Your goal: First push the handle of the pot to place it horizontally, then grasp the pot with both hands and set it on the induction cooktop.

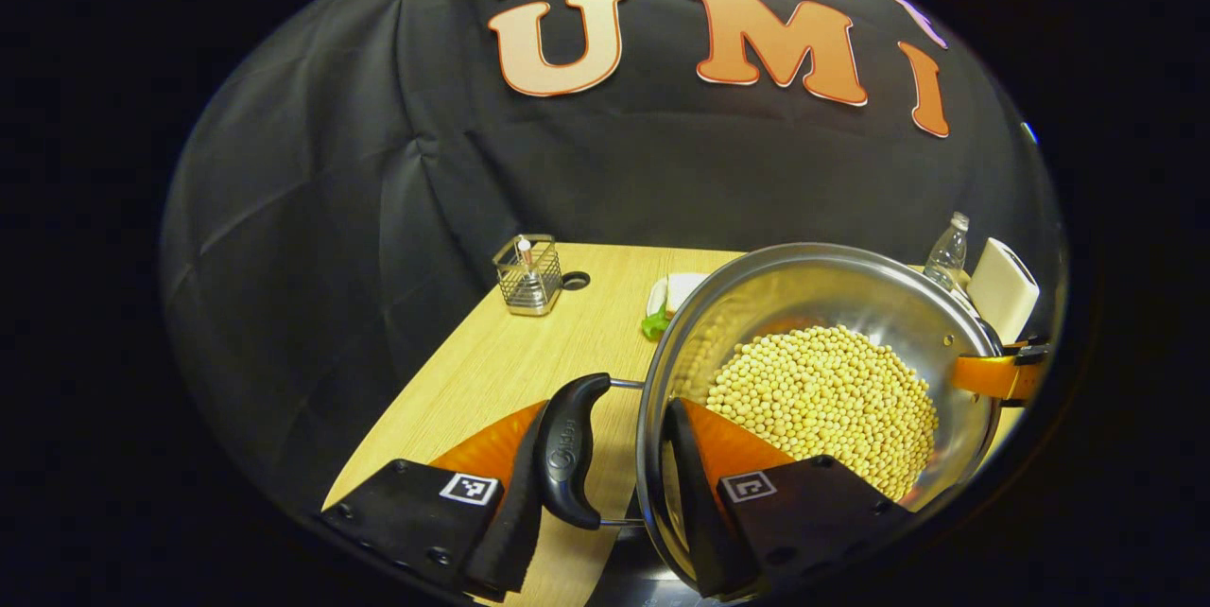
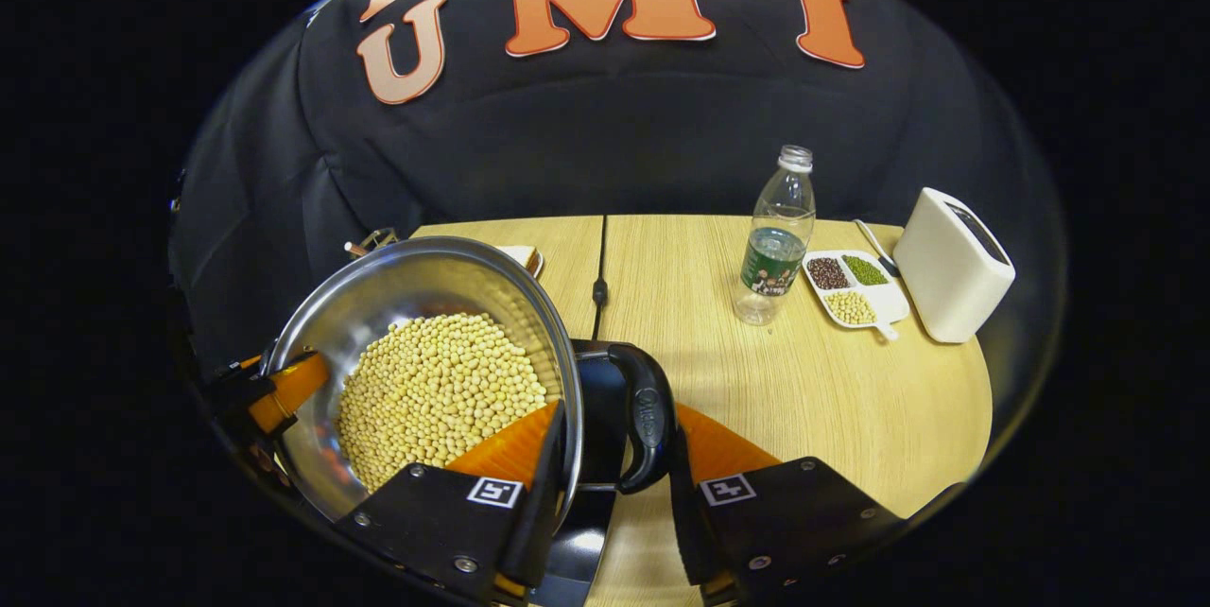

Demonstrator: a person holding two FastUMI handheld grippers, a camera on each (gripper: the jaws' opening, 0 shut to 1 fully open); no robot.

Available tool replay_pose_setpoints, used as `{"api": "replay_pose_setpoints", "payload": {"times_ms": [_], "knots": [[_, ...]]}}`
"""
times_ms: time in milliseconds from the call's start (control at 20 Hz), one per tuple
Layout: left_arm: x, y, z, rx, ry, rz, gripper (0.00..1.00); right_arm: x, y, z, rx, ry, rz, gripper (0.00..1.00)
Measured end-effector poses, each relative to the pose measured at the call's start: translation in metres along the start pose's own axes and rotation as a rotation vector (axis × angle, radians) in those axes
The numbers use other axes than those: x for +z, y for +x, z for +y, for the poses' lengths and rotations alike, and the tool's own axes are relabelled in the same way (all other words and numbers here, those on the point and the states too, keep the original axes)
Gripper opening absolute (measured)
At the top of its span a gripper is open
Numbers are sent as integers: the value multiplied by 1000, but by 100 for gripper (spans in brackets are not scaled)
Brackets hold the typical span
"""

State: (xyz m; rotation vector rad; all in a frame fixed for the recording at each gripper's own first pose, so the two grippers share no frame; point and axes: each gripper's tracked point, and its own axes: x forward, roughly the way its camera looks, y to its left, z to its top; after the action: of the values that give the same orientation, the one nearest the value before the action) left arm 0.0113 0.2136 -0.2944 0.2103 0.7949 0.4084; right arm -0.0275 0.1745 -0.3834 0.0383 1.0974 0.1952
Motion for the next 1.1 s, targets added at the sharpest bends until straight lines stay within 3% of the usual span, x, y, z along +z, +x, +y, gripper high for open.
{"api": "replay_pose_setpoints", "payload": {"times_ms": [150,250,350,750,850,900,1050,1100], "knots": [[0,1,0,-6,2,13,71,-1,2,1,-5,2,10,54],[0,4,-1,-14,-5,20,71,-2,4,3,-10,4,16,50],[-3,5,0,-21,-3,38,69,-3,6,5,-18,7,24,54],[-2,10,0,-38,0,84,69,-12,15,18,-46,23,66,54],[-4,10,0,-43,-3,93,71,-13,16,16,-53,20,71,51],[-4,11,-1,-47,-5,100,68,-13,17,16,-57,21,79,55],[0,12,1,-53,-6,109,71,-13,19,19,-63,22,81,55],[-3,12,1,-54,-5,114,74,-14,20,18,-61,16,80,51]]}}
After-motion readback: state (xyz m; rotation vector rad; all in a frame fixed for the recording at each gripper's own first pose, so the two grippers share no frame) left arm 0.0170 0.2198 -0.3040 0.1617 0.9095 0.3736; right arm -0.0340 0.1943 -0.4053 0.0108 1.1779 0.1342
